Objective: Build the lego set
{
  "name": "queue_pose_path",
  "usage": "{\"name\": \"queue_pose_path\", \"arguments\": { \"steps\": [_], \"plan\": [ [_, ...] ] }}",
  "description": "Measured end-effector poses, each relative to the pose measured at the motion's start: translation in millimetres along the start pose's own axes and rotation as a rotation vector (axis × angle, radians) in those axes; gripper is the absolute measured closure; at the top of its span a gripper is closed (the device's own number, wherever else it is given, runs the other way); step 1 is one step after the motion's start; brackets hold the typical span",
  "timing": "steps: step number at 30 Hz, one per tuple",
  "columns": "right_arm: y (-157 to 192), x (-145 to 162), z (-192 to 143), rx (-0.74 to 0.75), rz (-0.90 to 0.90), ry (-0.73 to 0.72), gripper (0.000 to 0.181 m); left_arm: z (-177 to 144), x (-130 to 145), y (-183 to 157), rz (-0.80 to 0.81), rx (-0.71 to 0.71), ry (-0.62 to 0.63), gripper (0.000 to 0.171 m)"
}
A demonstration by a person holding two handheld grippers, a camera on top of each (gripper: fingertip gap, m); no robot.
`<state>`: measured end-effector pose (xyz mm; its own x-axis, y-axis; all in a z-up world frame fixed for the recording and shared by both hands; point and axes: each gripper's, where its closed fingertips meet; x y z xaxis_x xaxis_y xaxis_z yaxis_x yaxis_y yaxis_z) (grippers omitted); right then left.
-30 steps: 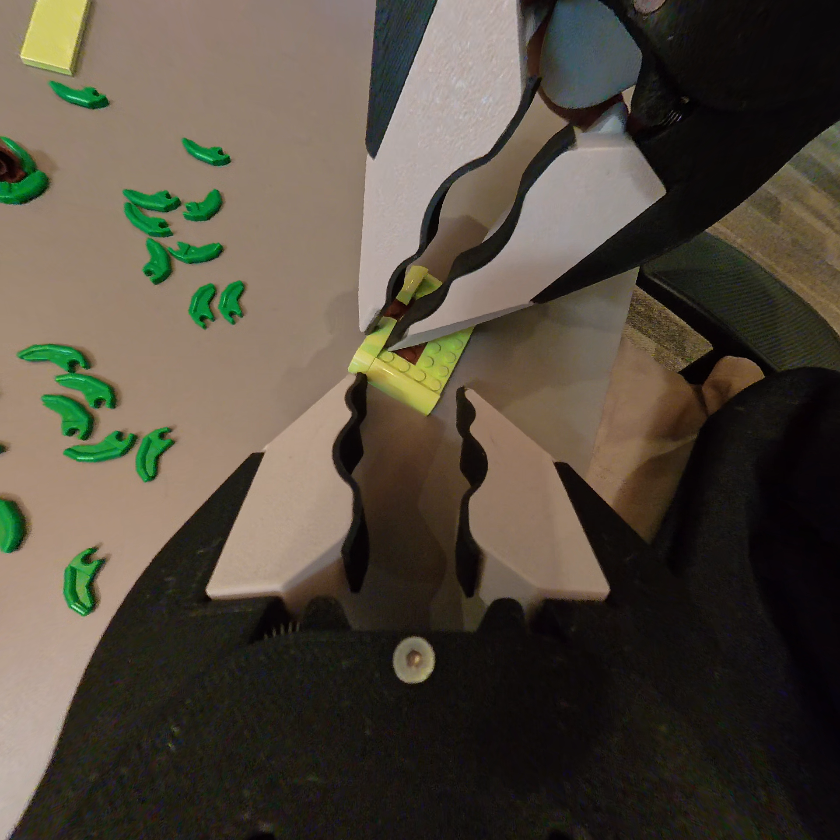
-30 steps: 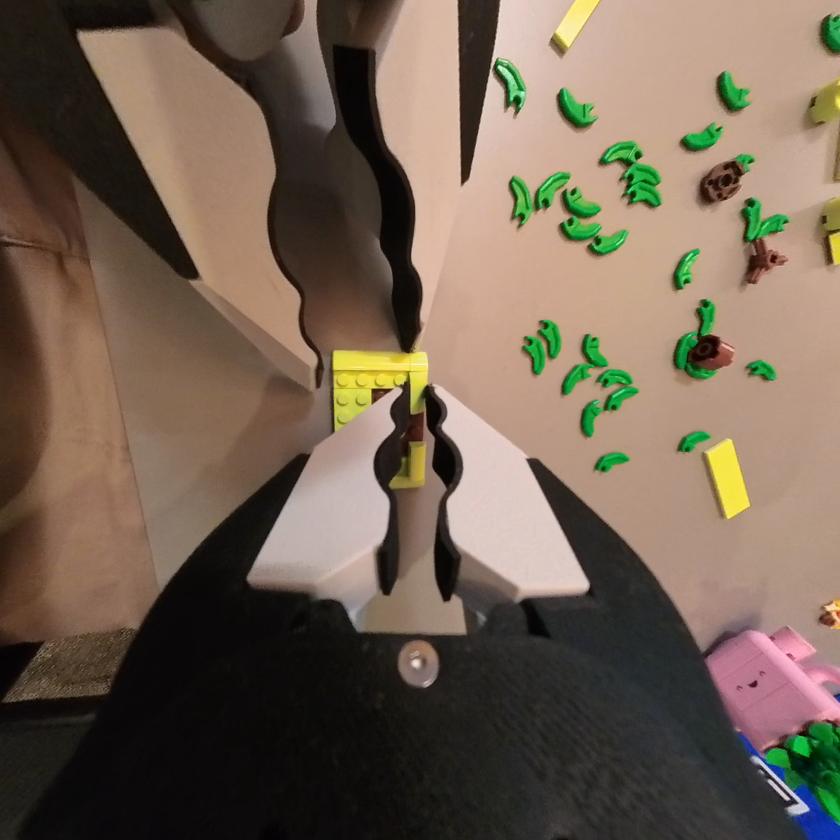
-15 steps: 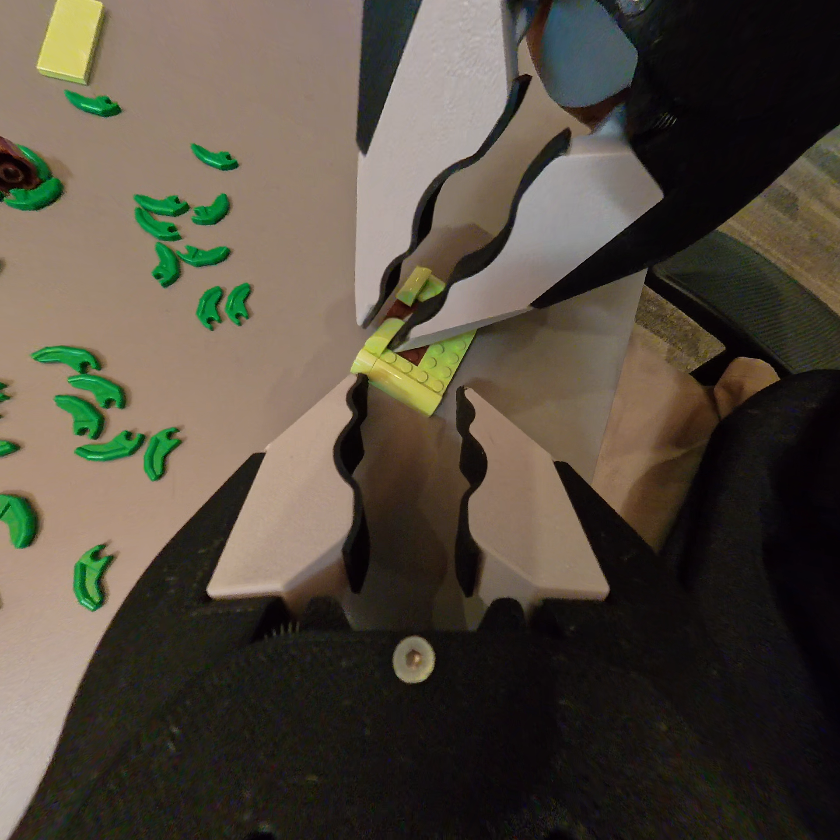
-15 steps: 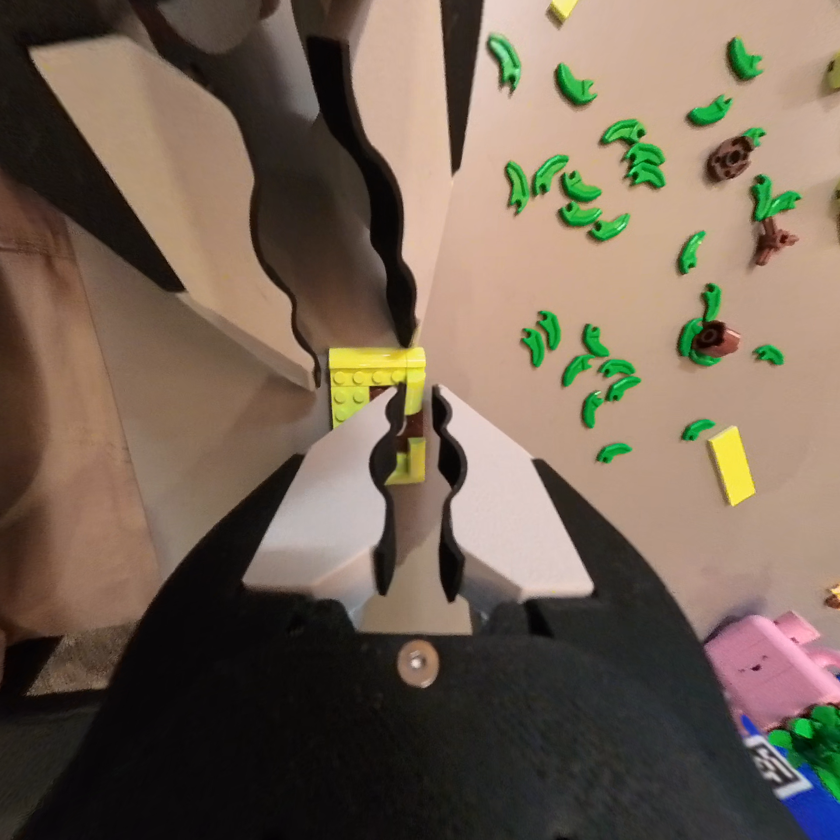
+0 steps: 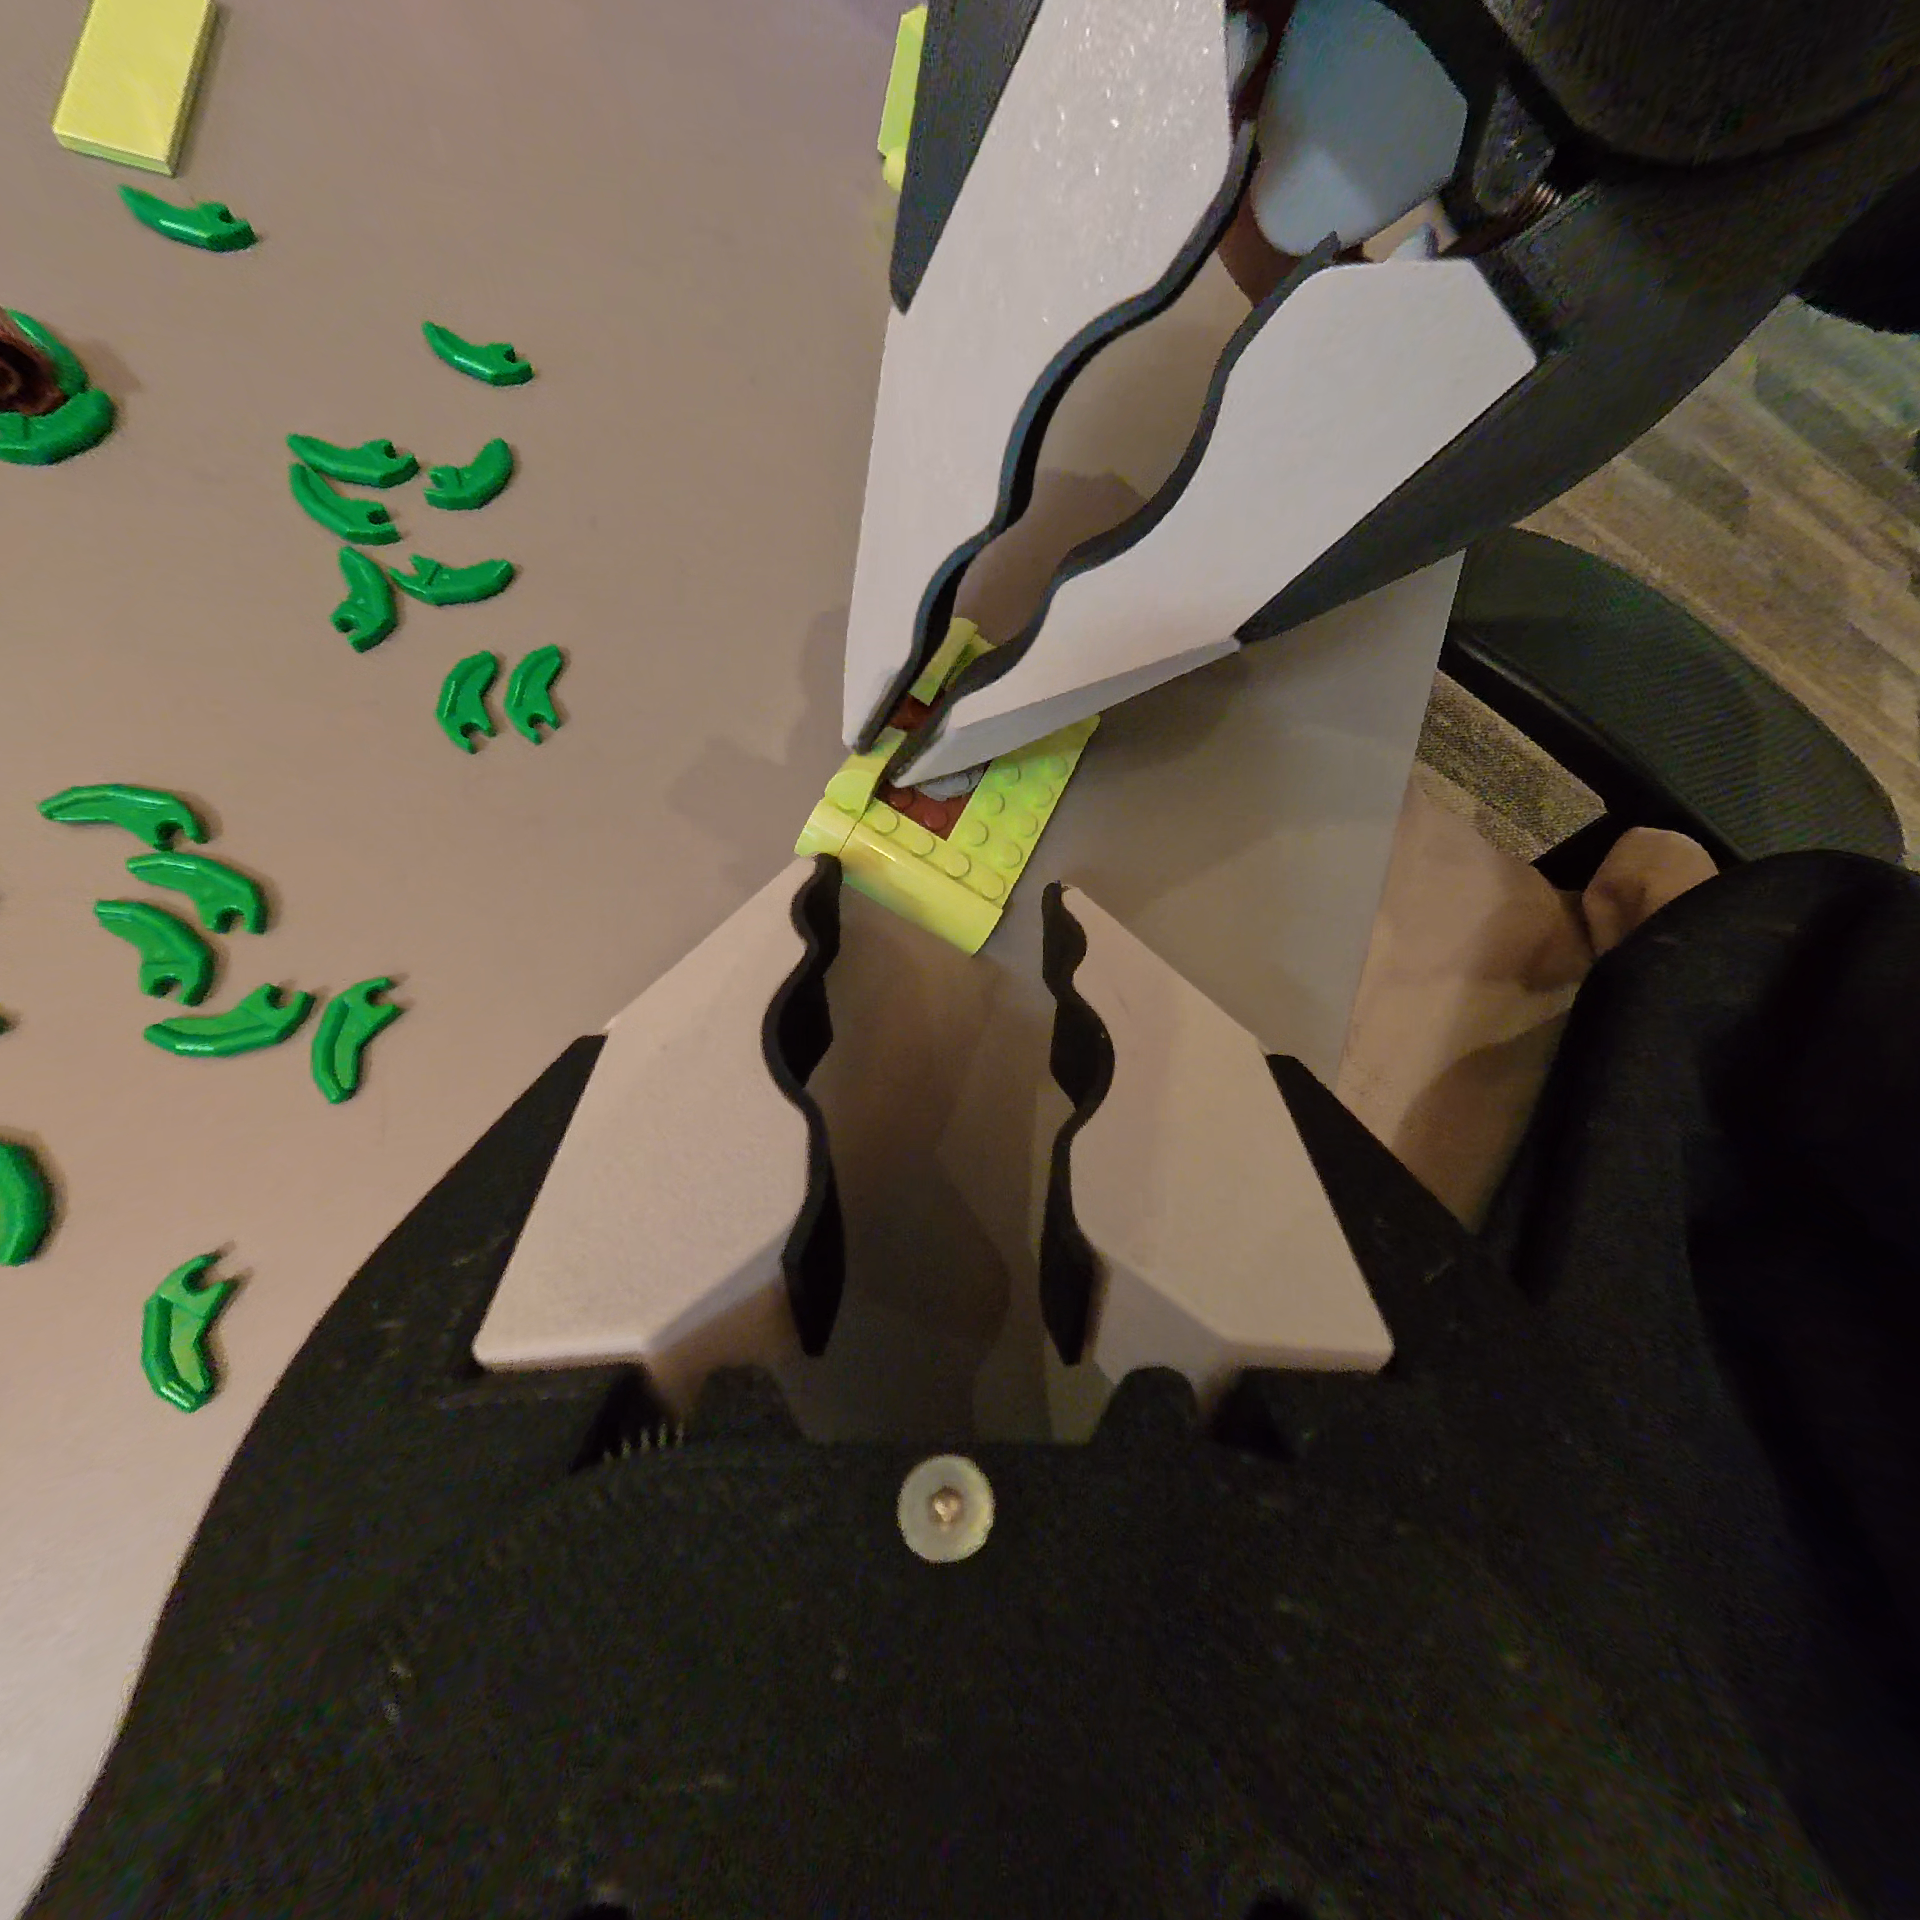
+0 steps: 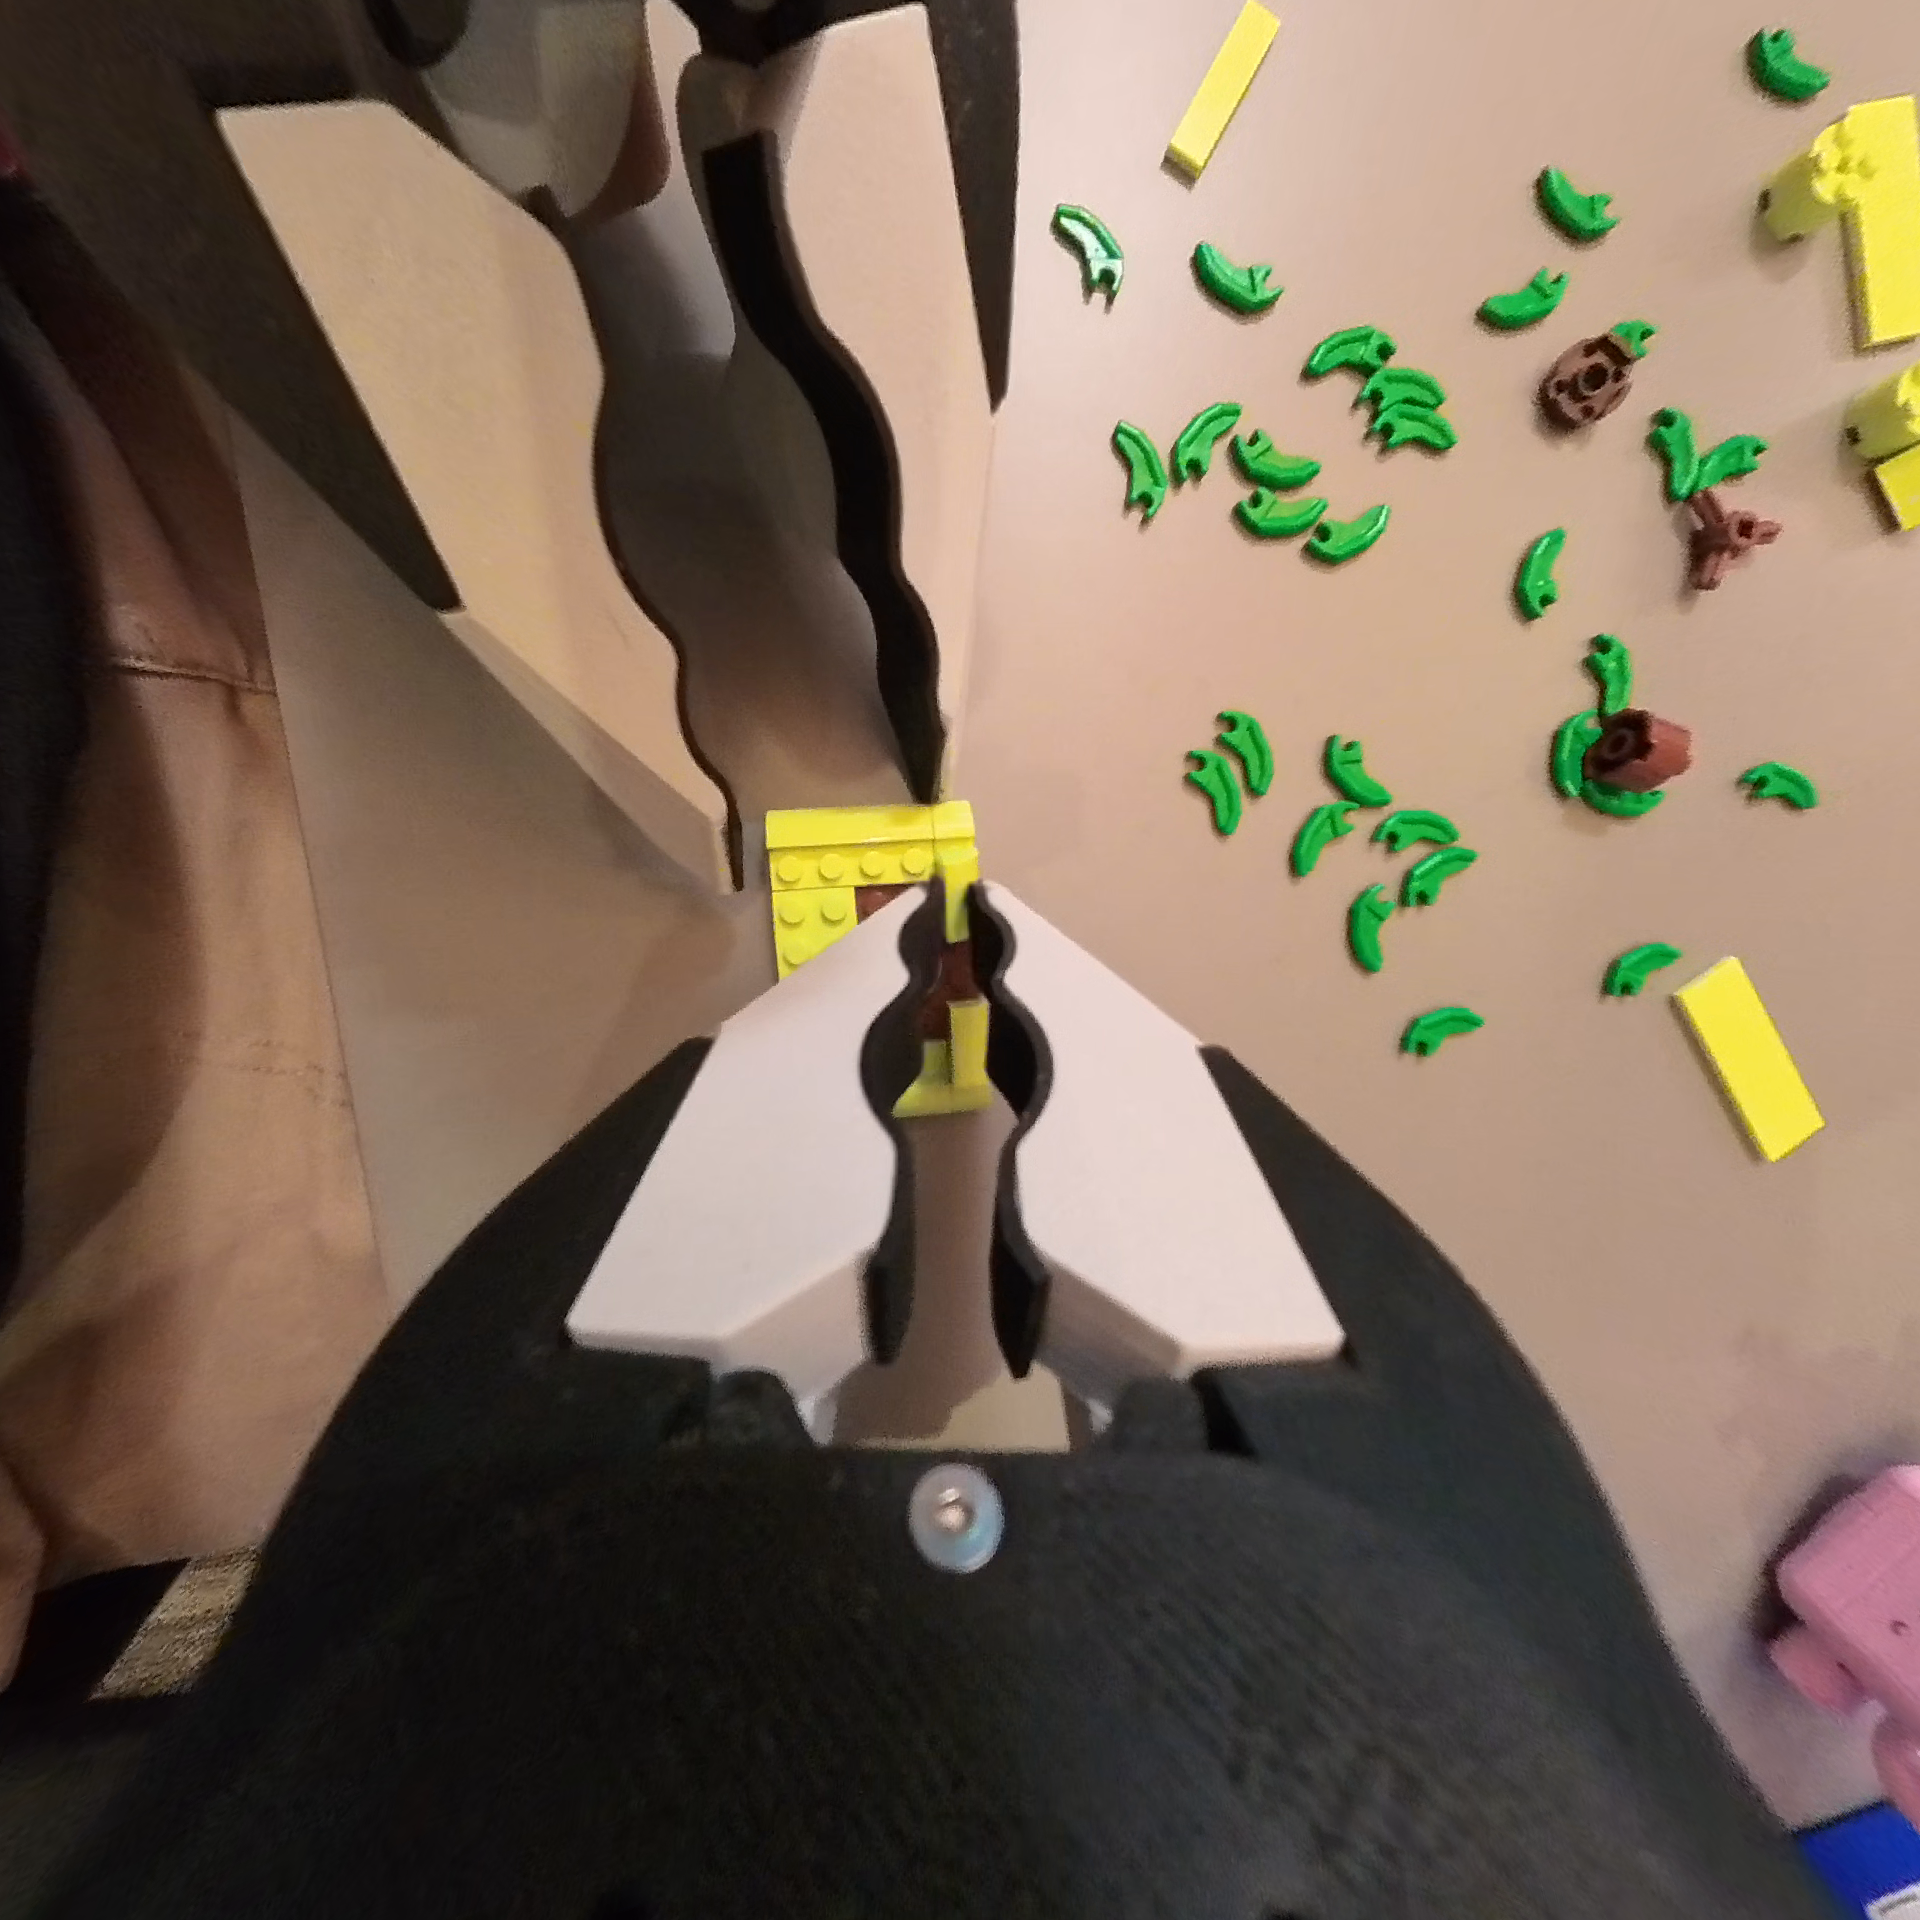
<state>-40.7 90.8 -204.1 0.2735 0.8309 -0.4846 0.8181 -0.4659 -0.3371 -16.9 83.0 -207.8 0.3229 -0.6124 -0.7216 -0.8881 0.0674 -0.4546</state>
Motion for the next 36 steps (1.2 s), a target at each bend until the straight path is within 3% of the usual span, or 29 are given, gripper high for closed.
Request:
{"name": "queue_pose_path", "arguments": {
  "steps": [16,36],
  "plan": [
    [1.8,-3.8,0.7,0.052,-0.263,0.119,0.179,-0.3,-0.7,-0.8,-0.002,0.008,-0.006,0.134],
    [3.2,-3.4,3.8,-0.105,-0.171,0.211,0.178,-0.2,-0.2,2.5,-0.027,0.004,-0.006,0.134]
  ]
}}
Point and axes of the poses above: each gripper's, where its closed fingertips meet, z out along the fingers, x out of its underside, y = z × x across the jaws, and after that the axes turned 15 degrees about x, right-handed
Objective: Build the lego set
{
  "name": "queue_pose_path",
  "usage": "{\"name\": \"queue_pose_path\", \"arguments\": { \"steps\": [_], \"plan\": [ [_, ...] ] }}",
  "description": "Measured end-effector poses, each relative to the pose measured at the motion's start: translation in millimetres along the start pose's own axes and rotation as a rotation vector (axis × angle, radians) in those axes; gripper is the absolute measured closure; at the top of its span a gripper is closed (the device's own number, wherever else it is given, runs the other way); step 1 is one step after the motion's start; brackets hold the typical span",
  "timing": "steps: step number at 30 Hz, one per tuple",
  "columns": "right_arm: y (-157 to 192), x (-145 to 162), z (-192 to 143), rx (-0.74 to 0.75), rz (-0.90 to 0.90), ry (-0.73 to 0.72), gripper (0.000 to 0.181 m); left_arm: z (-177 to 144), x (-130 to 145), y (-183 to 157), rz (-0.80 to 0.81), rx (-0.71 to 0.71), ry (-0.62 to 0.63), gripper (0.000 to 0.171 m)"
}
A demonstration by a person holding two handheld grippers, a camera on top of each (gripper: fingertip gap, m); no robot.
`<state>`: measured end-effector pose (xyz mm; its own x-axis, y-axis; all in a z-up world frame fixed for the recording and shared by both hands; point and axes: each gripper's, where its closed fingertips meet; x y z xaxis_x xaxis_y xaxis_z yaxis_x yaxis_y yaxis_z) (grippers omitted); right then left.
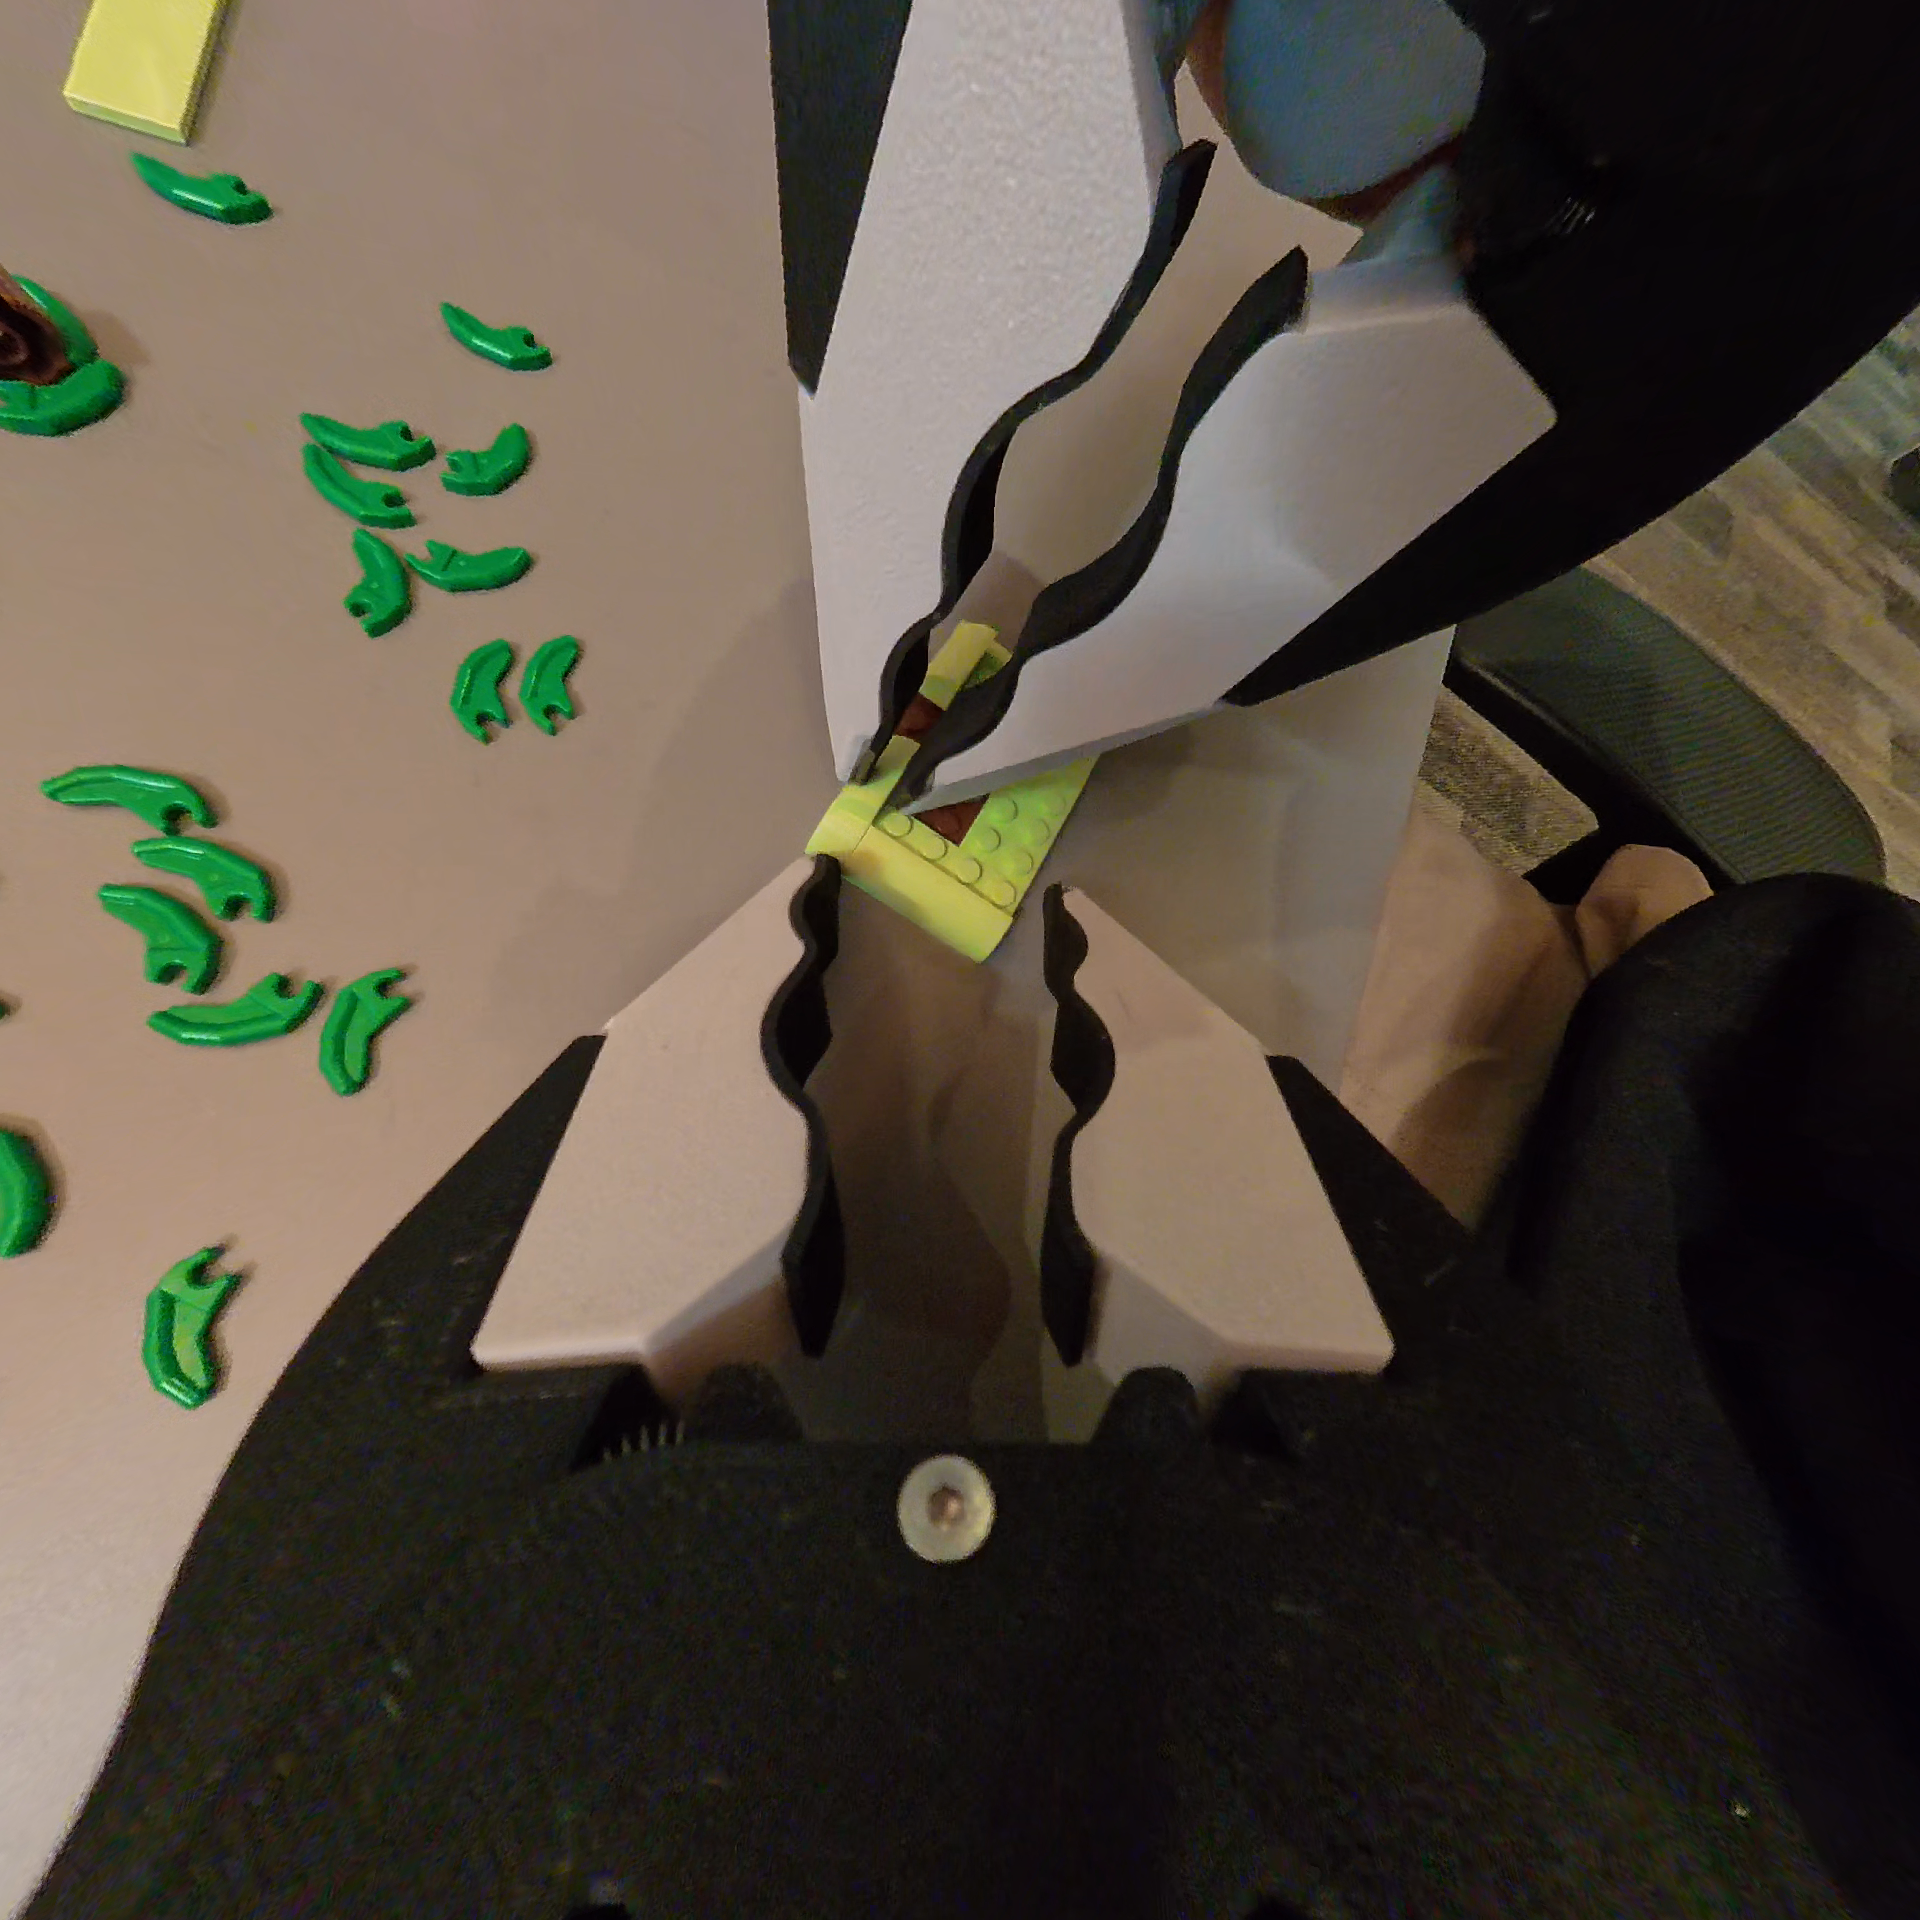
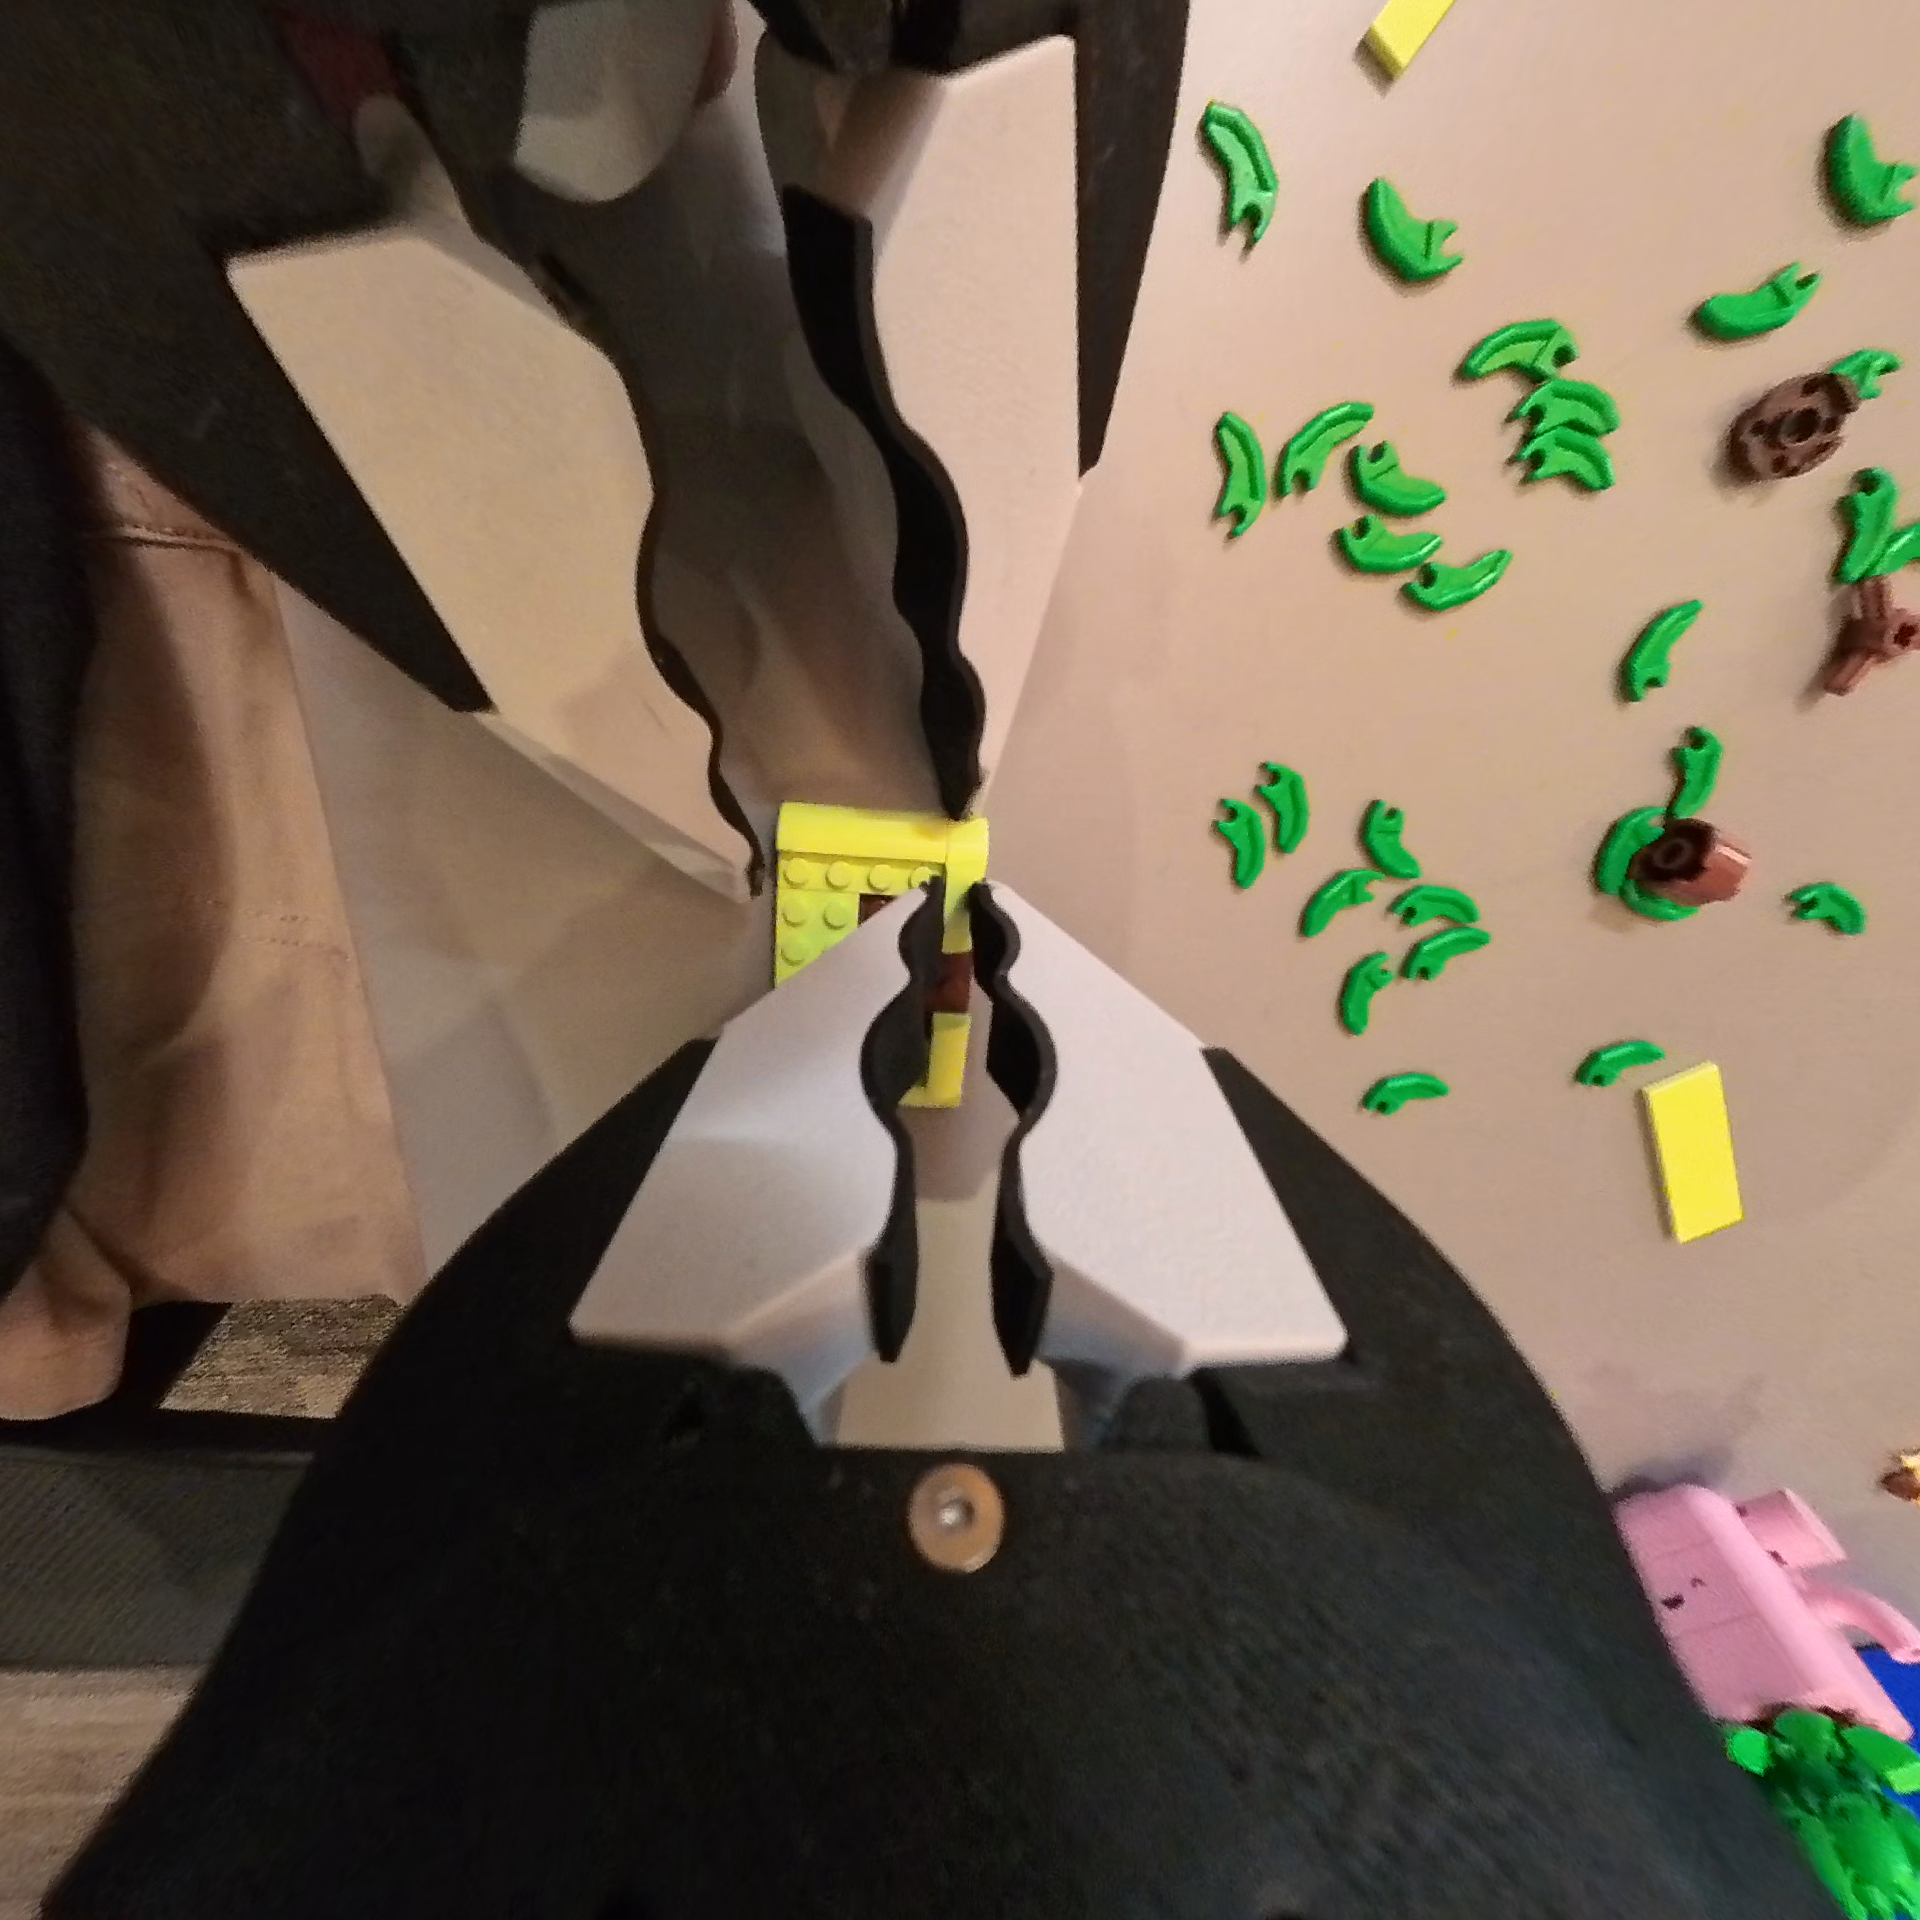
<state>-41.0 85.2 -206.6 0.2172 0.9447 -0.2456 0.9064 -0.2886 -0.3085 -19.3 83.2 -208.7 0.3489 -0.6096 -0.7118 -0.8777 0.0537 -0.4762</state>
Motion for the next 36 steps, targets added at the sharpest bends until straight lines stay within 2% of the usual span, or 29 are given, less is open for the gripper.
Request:
{"name": "queue_pose_path", "arguments": {
  "steps": [4,7,8,12,15,21,31,36],
  "plan": [
    [-1,0,0,0.007,0.032,-0.027,0.178,0,0,0,0.006,-0.008,0.004,0.134],
    [-6,1,-3,0.065,0.078,-0.068,0.177,0,-1,-2,0.009,0.009,-0.004,0.133],
    [-10,1,-8,0.086,0.103,-0.094,0.166,-1,-1,-2,0.007,0.010,-0.011,0.133],
    [-19,1,-42,0.065,0.313,-0.261,0.165,-5,-4,-3,0.005,0.021,-0.044,0.133],
    [-21,15,-54,0.099,0.429,-0.309,0.164,-4,-3,-4,0.003,0.023,-0.040,0.133],
    [-6,37,-46,0.206,0.584,-0.356,0.158,-5,-4,-4,0.014,0.016,-0.046,0.132],
    [-5,49,-45,0.379,0.817,-0.597,0.159,-6,-6,-5,0.040,-0.001,-0.053,0.131],
    [-8,50,-58,0.456,0.808,-0.660,0.159,-8,-10,-1,0.053,-0.033,-0.069,0.130]
  ]
}}
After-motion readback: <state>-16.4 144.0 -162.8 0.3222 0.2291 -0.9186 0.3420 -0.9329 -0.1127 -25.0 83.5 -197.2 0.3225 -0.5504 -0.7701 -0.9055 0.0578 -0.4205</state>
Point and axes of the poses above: each gripper's, where its closed fingertips meet, z out along the fingers, x out of its underside, y = z × x across the jaws, and after that the axes turned 15 degrees about x, right-handed
